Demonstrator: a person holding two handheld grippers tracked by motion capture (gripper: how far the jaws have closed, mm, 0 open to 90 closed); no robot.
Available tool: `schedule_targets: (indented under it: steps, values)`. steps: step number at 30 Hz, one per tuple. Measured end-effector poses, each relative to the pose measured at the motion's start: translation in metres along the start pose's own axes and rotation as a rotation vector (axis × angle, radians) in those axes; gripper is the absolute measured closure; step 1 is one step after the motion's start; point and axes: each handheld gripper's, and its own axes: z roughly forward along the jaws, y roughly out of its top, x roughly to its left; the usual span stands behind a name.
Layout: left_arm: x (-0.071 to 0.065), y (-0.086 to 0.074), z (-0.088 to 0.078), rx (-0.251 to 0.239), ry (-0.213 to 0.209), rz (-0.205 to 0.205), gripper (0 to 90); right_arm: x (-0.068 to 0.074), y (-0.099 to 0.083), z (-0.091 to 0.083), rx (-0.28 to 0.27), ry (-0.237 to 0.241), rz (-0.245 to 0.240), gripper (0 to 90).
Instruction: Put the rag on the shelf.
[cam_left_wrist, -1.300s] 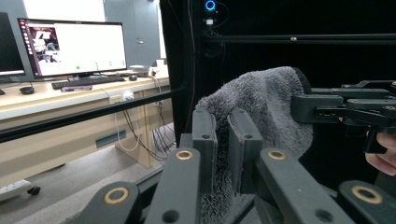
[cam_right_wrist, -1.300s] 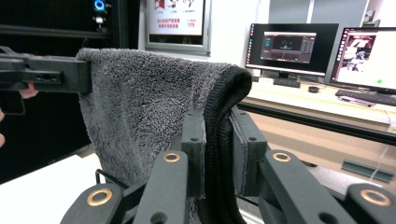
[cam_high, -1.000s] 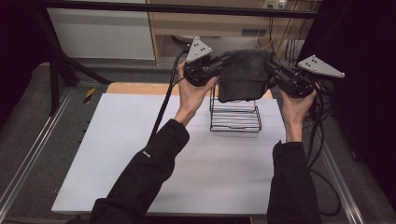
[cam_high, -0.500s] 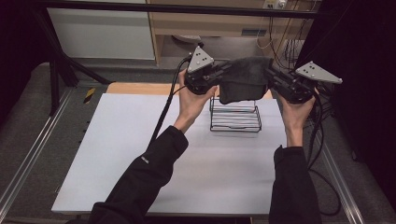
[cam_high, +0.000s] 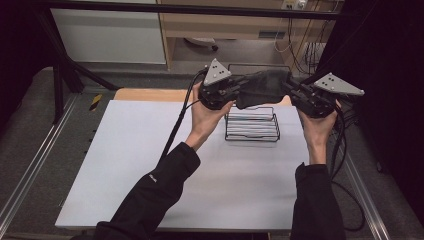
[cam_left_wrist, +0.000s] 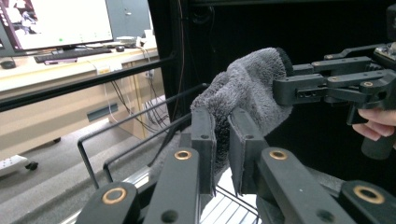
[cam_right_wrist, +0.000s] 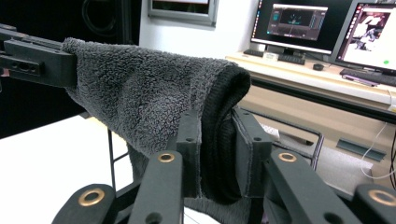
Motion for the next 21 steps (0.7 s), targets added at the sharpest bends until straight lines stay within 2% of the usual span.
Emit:
schedule_targets:
  steps: [9,12,21]
  values:
    - [-0.003,-0.003,-0.003,0.058,0.001,-0.004,78.8,0.004,0.009,-0.006,0.097,-0.02,0.009,60.0]
    - [-0.004,-0.005,-0.005,0.079,-0.004,-0.001,78.6,0.006,0.01,-0.008,0.134,-0.027,0.023,57.8]
    - [-0.008,-0.014,-0.006,0.135,-0.013,0.018,77.0,0.013,0.015,-0.015,0.244,-0.068,0.014,53.6]
